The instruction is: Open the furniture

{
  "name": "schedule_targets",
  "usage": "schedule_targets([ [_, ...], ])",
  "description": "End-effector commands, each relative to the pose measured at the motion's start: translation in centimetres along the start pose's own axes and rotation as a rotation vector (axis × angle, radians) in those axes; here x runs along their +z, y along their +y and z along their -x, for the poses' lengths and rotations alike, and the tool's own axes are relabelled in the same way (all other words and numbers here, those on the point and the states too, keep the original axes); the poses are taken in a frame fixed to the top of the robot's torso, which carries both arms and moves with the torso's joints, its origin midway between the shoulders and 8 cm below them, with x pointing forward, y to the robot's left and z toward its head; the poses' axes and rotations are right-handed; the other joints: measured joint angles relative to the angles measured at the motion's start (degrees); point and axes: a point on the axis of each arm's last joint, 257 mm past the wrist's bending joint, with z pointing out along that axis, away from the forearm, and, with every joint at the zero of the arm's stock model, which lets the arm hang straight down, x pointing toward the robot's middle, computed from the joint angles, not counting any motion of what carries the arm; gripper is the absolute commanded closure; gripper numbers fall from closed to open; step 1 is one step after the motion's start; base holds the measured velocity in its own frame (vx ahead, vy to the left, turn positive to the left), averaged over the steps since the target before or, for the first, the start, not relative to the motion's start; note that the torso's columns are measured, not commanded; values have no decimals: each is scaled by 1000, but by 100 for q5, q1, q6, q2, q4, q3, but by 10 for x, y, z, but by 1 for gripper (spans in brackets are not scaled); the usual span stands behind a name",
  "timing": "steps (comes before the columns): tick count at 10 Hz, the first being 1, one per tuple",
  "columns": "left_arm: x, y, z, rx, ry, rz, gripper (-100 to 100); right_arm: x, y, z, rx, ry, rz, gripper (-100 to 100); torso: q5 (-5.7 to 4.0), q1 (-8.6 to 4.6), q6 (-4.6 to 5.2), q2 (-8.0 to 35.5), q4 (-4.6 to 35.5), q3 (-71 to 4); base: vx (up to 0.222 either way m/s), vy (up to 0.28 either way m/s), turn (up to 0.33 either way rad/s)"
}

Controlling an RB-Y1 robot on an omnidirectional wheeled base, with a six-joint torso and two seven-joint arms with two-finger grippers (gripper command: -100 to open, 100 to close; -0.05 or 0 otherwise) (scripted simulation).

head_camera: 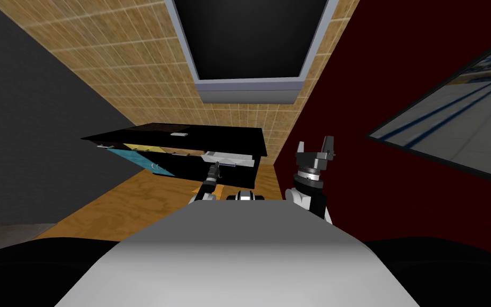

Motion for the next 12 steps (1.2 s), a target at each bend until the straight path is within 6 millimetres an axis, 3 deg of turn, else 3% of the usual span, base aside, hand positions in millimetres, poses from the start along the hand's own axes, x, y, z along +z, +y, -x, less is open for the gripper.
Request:
schedule_targets([
  [1,1,-3,-2,1,3,-9,100,0,0,0,0,0,0,0,1,-5,3,-1,-3,0,0,0,0],
  [12,-3,-4,2,1,-2,-10,100,0,0,0,0,0,0,0,-2,2,-4,-4,1,-3,1,1,4],
])
